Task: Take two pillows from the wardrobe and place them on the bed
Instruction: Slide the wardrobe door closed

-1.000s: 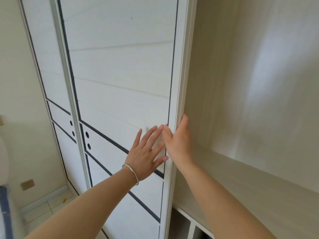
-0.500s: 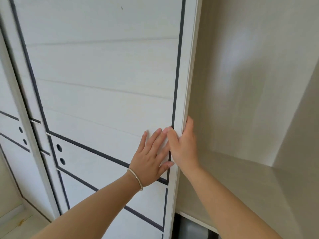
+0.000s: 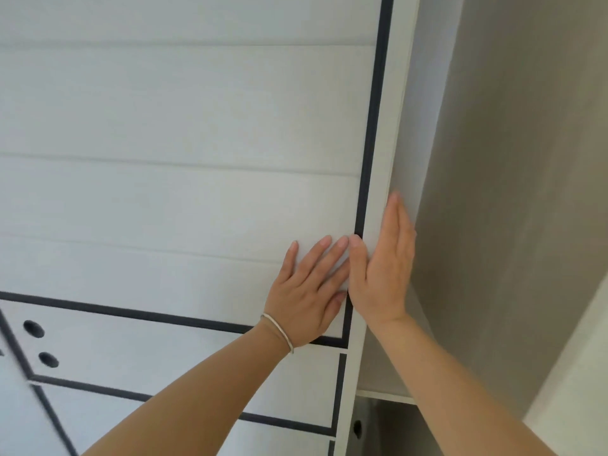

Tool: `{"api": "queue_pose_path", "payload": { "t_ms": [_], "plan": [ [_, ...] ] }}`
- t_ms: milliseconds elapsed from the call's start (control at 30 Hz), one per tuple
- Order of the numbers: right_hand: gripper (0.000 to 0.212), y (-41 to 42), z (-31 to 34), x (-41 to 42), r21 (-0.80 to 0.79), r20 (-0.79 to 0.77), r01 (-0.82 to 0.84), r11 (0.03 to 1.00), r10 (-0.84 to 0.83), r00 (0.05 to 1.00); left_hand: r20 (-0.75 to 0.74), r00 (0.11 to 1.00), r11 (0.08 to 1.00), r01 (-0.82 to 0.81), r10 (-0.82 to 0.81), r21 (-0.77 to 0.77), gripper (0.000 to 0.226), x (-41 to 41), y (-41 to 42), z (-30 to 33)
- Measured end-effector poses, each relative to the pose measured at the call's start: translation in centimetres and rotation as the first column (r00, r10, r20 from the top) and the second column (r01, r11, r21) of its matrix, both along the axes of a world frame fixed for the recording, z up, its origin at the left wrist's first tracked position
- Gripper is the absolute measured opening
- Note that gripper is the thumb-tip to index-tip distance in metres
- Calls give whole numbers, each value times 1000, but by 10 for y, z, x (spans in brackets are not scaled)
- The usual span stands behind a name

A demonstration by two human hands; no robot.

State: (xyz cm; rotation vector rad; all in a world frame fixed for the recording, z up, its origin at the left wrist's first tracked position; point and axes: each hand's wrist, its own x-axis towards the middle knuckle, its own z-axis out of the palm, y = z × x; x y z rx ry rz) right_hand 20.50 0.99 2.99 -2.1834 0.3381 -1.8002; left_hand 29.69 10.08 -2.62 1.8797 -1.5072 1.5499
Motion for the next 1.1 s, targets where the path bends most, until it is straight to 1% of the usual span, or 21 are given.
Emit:
{"api": "queue_pose_path", "payload": {
  "t_ms": [67,167,267,367,633,867,1100],
  "plan": [
    [57,-17,-3,-10,-117,22,113,987,-111,994,-6,1000,1000,21,-21,-3,62,-12,-15,0],
    [53,-39,-6,-27,-236,20,296,925,-300,954,-13,999,999,37,-36,4,64,-31,-34,2],
    [59,-53,-7,-42,-333,52,489,806,-502,863,-9,999,999,48,-48,7,67,-46,-52,2],
    [63,-65,-7,-57,-378,67,587,716,-612,788,-15,998,998,55,-54,19,72,-61,-69,1],
    [53,-89,-4,-93,-322,40,746,583,-779,626,-23,997,995,78,-76,64,73,-96,-104,3],
    [46,-100,-4,-109,-393,10,798,456,-866,500,1,996,994,84,-85,76,69,-114,-126,5],
    [48,-112,-2,-124,-385,-6,818,427,-888,460,-3,995,991,102,-102,90,67,-128,-140,6]
  ]
}}
